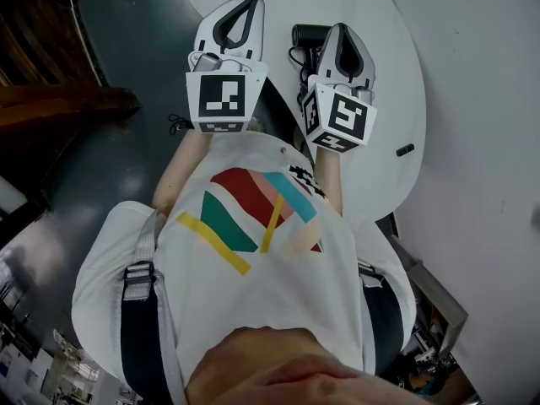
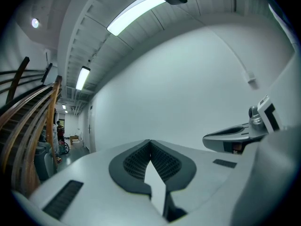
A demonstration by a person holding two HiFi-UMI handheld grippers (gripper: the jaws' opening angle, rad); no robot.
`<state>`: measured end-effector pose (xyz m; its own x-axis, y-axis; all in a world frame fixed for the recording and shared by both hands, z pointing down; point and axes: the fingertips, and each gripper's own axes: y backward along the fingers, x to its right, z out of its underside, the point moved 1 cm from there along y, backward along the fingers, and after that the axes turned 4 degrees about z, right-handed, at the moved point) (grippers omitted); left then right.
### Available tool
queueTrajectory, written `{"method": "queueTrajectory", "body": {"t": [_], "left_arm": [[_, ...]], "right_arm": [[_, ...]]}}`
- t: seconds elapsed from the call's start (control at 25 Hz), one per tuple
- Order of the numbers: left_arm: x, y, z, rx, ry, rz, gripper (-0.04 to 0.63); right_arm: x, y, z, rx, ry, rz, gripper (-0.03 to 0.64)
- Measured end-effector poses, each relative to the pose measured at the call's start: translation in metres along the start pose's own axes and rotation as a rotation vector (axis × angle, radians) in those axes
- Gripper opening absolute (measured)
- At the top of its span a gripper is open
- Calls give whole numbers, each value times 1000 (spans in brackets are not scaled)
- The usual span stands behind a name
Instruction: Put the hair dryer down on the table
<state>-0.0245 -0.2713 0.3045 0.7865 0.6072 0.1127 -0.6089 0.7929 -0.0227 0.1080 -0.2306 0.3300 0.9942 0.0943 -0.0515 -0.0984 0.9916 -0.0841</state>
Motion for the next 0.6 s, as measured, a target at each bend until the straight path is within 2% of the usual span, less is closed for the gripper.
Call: {"method": "queueTrajectory", "body": {"t": [0.6], "left_arm": [[3, 0, 2, -20, 1, -4, 15]], "right_arm": [[1, 7, -14, 44, 11, -5, 9]]}}
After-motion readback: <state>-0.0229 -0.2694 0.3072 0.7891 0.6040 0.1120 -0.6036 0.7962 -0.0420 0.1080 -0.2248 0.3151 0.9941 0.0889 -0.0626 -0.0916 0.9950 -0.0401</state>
